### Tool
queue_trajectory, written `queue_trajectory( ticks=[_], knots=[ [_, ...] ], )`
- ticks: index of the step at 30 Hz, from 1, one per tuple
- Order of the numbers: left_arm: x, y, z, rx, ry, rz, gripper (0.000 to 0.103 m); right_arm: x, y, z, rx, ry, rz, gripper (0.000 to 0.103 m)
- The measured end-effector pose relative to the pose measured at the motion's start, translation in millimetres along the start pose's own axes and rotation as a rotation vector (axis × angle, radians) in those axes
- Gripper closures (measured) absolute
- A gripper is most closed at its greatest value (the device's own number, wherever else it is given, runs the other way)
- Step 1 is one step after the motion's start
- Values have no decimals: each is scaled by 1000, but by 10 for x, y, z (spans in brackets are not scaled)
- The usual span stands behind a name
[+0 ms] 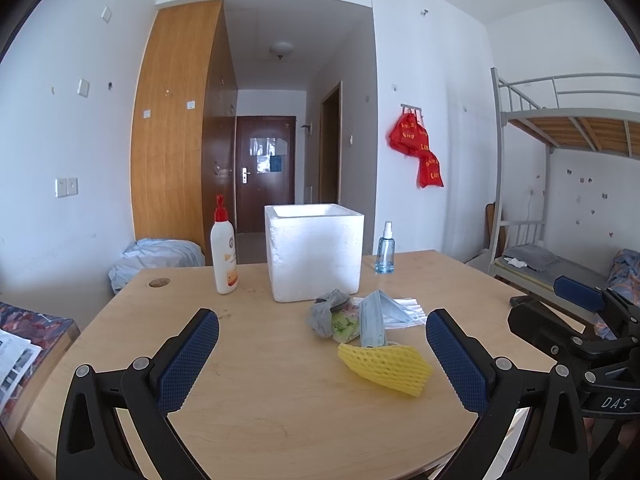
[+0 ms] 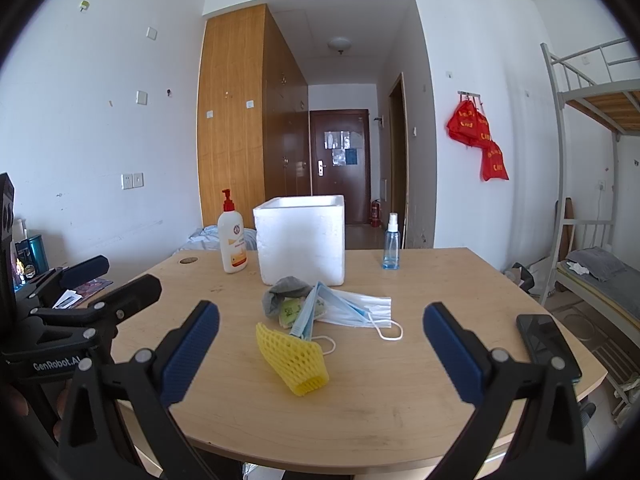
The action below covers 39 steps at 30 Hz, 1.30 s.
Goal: Organize soft objects
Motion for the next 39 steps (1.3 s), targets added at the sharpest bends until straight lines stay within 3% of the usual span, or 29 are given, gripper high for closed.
queue_trajectory(
  ticks=[39],
  knots=[
    [-12,0,-4,3,-2,-5,0,-8,4,16,-2,1,-2,0]
  ],
)
Point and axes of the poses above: each gripper's, at about its wrist camera, not at the fingertips, and x roughly against the way its jaws point, z to its right, y to its underside, the point moved 2 cm from there along -x, roughly the way its jaws point, and after that the axes turned 11 degrees about -y, right-handed, at the moved point
